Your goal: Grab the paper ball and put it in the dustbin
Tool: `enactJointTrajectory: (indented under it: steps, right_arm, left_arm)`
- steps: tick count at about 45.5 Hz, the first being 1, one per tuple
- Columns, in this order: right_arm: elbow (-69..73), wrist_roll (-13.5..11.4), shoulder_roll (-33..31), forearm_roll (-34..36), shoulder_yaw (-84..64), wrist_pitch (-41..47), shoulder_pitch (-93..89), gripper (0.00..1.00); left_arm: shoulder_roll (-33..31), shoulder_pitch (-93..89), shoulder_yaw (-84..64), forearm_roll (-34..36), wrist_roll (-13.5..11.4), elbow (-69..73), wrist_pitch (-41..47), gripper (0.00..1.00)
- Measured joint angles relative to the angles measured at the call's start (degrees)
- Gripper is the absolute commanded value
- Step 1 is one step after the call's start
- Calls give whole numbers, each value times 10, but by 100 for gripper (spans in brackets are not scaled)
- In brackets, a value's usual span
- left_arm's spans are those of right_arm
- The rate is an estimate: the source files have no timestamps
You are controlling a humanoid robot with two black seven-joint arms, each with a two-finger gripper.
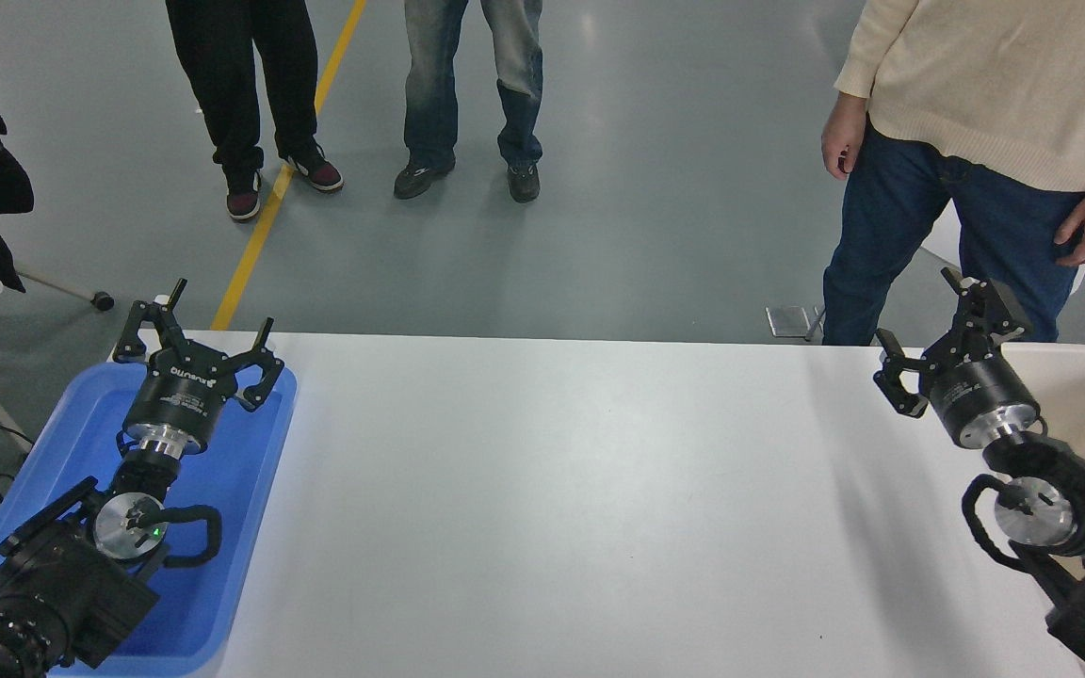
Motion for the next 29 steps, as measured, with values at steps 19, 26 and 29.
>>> enactJointTrajectory:
  steps: [19, 26, 29]
  right_arm:
    - [22, 30, 49, -38, 10, -79, -6, 100]
    - [27, 31, 53, -44, 0, -91, -7, 100]
    - [29, 32, 54, -46, -3, -94, -8, 100]
  left_arm:
    - [0, 0, 0, 0, 0, 0, 0, 100]
    - [0, 0, 0, 0, 0, 0, 0, 100]
    - [1, 0, 0, 0, 0, 0, 0, 100]
